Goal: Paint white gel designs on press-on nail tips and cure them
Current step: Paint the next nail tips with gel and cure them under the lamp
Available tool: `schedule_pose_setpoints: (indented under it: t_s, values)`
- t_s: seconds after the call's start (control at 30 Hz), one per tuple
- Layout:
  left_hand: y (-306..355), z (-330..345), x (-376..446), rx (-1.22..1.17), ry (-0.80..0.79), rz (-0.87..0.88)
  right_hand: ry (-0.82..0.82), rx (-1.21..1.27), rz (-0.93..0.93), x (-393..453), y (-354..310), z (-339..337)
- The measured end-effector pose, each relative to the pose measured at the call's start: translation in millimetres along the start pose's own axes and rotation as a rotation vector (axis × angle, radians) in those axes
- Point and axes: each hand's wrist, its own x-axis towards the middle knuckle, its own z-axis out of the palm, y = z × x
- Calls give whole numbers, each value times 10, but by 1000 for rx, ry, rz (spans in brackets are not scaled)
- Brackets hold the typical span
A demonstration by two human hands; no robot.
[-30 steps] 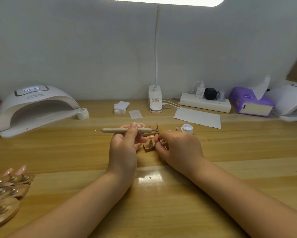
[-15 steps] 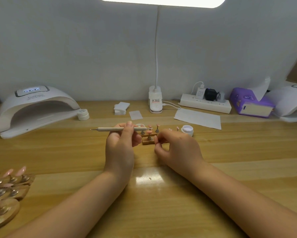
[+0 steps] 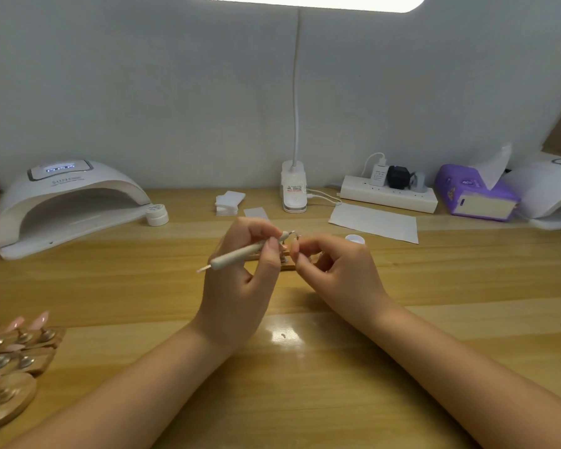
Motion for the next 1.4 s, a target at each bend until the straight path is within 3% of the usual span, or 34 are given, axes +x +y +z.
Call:
schedule_pose_setpoints:
  t_s: [1.4]
  values:
    - [-86,59,-66,123,4,-21,33,-32,-42,-10,111,44]
